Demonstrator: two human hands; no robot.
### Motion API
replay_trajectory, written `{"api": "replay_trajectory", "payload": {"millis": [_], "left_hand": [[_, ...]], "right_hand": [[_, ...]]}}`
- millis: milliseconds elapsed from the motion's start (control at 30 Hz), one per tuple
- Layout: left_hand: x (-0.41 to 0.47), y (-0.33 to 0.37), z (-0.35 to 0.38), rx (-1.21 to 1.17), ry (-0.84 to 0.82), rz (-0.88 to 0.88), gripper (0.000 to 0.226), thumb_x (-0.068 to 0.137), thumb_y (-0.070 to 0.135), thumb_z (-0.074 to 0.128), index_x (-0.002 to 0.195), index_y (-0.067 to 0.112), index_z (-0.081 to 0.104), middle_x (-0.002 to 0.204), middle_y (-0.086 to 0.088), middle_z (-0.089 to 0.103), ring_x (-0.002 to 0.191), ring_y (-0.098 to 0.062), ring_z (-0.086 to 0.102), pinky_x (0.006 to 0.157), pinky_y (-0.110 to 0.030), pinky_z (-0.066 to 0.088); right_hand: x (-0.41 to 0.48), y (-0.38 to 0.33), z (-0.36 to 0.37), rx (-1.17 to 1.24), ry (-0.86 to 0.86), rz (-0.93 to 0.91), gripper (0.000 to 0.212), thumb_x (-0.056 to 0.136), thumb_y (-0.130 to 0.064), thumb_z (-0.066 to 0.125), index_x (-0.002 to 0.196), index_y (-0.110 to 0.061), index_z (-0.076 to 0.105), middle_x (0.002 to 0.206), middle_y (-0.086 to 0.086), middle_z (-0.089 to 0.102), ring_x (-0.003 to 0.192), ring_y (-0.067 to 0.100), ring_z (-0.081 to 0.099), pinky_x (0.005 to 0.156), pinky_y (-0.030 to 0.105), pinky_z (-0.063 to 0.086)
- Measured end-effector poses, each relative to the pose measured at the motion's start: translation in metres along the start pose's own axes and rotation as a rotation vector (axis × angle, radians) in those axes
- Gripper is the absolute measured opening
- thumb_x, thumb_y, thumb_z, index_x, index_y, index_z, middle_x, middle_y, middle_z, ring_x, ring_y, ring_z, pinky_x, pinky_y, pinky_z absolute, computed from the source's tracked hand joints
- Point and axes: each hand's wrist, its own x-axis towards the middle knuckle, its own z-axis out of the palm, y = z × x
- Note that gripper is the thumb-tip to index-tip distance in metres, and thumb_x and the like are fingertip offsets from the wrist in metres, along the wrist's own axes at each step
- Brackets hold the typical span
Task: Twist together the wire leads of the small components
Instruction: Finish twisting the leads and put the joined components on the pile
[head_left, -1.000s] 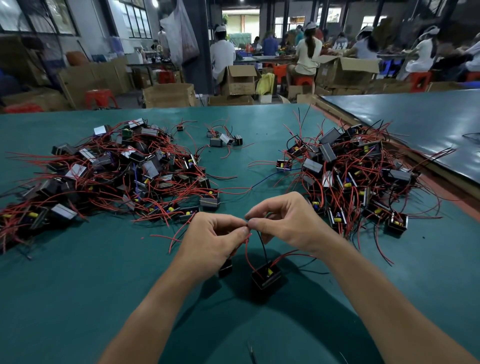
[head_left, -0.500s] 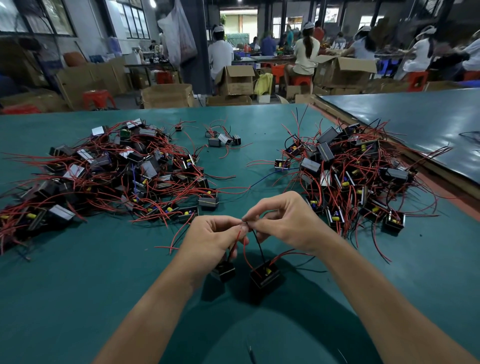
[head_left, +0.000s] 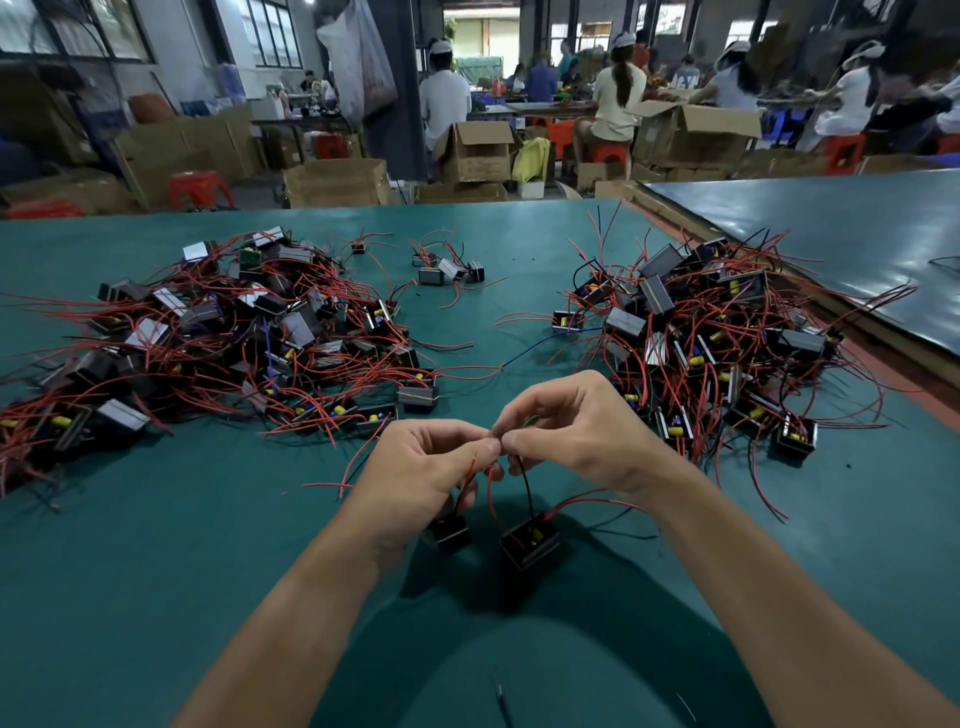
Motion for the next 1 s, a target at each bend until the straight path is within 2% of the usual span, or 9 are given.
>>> {"api": "replay_trajectory", "payload": {"millis": [133,267,400,500,667,800,933,1000], "left_hand": [[0.0,0.0,-0.0009,0.02,0.015,0.021,0.018,0.087,0.005,0.067,0.073,0.011,0.076,0.065,-0.005,0.07,0.043,-0.009,0.049,0.039,-0.014,0.033],[-0.0008,-0.001,0.0005,0.051,0.038,0.037,0.018,0.087,0.003,0.068,0.073,0.011,0.077,0.065,-0.007,0.071,0.043,-0.009,0.05,0.04,-0.013,0.037],[0.001,-0.0028,0.0001,0.074,0.047,0.041,0.017,0.086,0.003,0.069,0.073,0.011,0.076,0.066,-0.008,0.072,0.043,-0.012,0.051,0.041,-0.016,0.04],[0.0024,-0.0037,0.0014,0.042,0.042,0.035,0.01,0.084,0.0,0.07,0.075,0.005,0.072,0.065,-0.012,0.072,0.041,-0.011,0.052,0.042,-0.018,0.044],[0.0024,-0.0042,0.002,0.032,0.018,0.01,0.006,0.084,0.0,0.071,0.079,0.001,0.067,0.066,-0.013,0.073,0.037,-0.011,0.049,0.038,-0.014,0.037],[0.0035,-0.0052,0.0033,0.032,0.068,0.041,0.009,0.084,-0.001,0.07,0.077,0.001,0.066,0.062,-0.011,0.071,0.039,-0.01,0.052,0.041,-0.018,0.043],[0.0045,-0.0065,0.0031,0.05,0.112,0.051,0.009,0.083,0.002,0.072,0.076,0.001,0.067,0.067,-0.023,0.069,0.044,-0.016,0.053,0.043,-0.021,0.046],[0.0042,-0.0066,0.0044,0.037,0.125,0.05,0.01,0.083,0.003,0.072,0.075,0.003,0.068,0.065,-0.017,0.071,0.045,-0.014,0.055,0.043,-0.021,0.047]], "right_hand": [[0.0016,0.0019,-0.0001,0.003,0.049,0.038,0.019,0.08,0.01,0.07,0.08,-0.008,0.074,0.07,0.011,0.071,0.062,0.021,0.065,0.065,0.03,0.058],[0.0004,0.0022,-0.0008,-0.098,0.066,0.055,0.013,0.083,0.008,0.068,0.079,-0.003,0.074,0.064,0.01,0.069,0.058,0.017,0.063,0.063,0.033,0.054],[0.0004,0.0014,0.0004,-0.128,0.068,0.045,0.011,0.083,0.007,0.068,0.08,-0.001,0.074,0.063,0.009,0.067,0.057,0.016,0.062,0.061,0.03,0.053],[0.0014,0.0016,0.0009,-0.111,0.059,0.039,0.012,0.083,0.008,0.067,0.083,-0.002,0.073,0.067,0.011,0.068,0.059,0.019,0.062,0.061,0.03,0.055],[0.0013,0.0004,0.0021,-0.105,0.036,0.055,0.014,0.085,0.009,0.064,0.083,-0.001,0.073,0.067,0.015,0.069,0.056,0.018,0.062,0.058,0.025,0.055],[-0.0005,-0.0004,0.0007,-0.06,0.004,0.081,0.015,0.088,0.007,0.062,0.081,-0.002,0.073,0.067,0.016,0.069,0.056,0.018,0.063,0.058,0.027,0.057],[-0.0009,-0.0007,0.0031,-0.053,-0.027,0.098,0.018,0.091,0.004,0.061,0.078,-0.005,0.07,0.067,0.01,0.071,0.057,0.018,0.065,0.058,0.027,0.056],[-0.0003,-0.0011,0.0031,-0.095,-0.011,0.092,0.02,0.09,0.003,0.061,0.075,-0.007,0.069,0.065,0.007,0.07,0.057,0.017,0.062,0.057,0.027,0.055]]}}
